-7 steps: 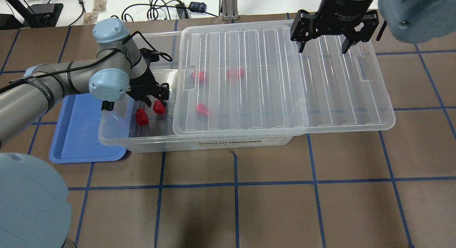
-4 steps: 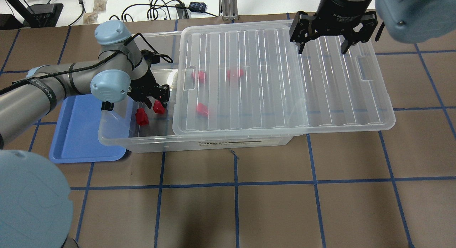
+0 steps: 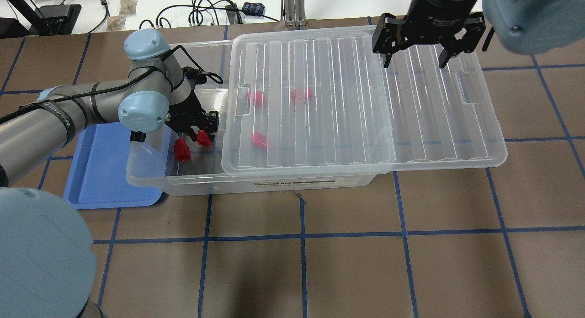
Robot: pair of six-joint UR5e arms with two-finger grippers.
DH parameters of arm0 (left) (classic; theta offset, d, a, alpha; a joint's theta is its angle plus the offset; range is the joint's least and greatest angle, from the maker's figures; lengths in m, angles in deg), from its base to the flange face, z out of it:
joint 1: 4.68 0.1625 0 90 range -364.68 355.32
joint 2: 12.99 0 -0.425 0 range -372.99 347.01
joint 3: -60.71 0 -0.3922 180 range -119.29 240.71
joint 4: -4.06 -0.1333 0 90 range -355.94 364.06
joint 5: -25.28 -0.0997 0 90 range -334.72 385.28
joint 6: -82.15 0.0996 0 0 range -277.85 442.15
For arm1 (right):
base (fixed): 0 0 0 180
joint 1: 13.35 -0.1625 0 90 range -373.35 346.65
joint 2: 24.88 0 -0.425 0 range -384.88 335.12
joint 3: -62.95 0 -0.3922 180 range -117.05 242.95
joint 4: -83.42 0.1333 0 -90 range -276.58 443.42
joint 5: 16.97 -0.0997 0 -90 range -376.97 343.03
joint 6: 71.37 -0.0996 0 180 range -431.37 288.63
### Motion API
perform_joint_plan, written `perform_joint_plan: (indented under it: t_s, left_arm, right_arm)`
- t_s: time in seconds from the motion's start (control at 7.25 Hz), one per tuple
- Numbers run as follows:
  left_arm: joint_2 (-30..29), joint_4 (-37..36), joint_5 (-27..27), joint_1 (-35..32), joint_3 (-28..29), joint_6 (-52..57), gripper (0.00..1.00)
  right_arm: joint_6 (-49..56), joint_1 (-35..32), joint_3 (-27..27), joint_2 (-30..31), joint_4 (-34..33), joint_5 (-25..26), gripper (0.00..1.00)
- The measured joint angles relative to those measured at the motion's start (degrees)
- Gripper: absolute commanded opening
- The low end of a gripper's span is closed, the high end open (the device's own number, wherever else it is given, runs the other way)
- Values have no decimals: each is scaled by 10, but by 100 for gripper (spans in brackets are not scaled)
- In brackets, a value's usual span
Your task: Place red block in blue tray from box
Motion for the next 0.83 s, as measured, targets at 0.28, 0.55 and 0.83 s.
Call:
perform_joint_plan:
  t_s: [0.28,0.55,0.83]
  left_arm:
    - [-2,1,-2,0,0,1,0]
    - [-1,0,-3,0,2,4,0]
    - [16,5,-6,-1,10,3,0]
  right_arm:
    - [0,0,-1,0,0,0,100]
    - [0,0,-1,0,0,0,100]
    - [0,0,-2,0,0,0,100]
